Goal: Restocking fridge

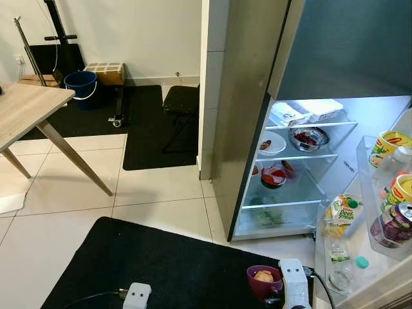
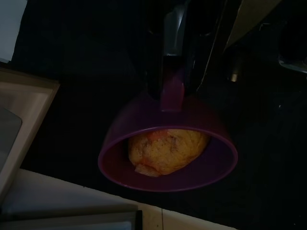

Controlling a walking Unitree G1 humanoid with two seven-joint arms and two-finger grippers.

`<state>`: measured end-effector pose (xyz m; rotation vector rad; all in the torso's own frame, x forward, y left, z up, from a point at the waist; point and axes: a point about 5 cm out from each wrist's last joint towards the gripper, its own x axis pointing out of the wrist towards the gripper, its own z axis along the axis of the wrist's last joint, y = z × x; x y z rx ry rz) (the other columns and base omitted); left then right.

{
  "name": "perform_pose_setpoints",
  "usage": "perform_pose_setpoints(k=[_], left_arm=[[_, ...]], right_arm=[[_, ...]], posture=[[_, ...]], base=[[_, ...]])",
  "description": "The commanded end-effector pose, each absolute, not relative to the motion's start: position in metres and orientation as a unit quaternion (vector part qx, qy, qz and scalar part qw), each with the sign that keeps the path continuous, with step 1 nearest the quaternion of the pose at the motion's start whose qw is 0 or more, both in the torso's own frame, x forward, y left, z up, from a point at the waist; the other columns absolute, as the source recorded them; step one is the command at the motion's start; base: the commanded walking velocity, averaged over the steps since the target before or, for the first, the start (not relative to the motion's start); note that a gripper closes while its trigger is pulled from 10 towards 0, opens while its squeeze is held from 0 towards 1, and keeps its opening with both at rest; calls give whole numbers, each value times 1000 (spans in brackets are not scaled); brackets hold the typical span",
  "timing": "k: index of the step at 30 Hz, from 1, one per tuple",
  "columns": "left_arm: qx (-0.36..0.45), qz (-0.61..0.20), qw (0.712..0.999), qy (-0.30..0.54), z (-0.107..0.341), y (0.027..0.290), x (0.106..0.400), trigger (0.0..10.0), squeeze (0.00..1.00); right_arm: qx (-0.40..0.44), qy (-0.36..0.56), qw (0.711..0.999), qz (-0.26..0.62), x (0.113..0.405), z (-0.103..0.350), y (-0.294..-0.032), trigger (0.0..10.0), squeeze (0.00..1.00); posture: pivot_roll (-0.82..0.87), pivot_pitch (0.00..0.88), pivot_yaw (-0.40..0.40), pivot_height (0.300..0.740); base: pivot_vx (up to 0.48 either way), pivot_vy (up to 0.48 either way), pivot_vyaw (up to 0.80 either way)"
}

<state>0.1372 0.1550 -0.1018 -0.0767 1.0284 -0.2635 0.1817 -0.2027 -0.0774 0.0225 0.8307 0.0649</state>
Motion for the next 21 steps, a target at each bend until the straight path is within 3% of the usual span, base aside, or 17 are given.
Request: perform_pose_setpoints(k=[1, 21], left_arm=[[-37, -136, 856, 498, -103, 150, 134, 10000, 0], [-37, -135, 855, 499, -104, 150, 133, 10000, 0]], right_arm=[[11, 394, 918, 36, 186, -75, -201, 10000, 0], [14, 390, 920, 37, 188, -74, -200, 10000, 0]], posture=[[1, 0, -22, 739], [0, 0, -19, 739]], base=[[0, 0, 0], [0, 0, 0]])
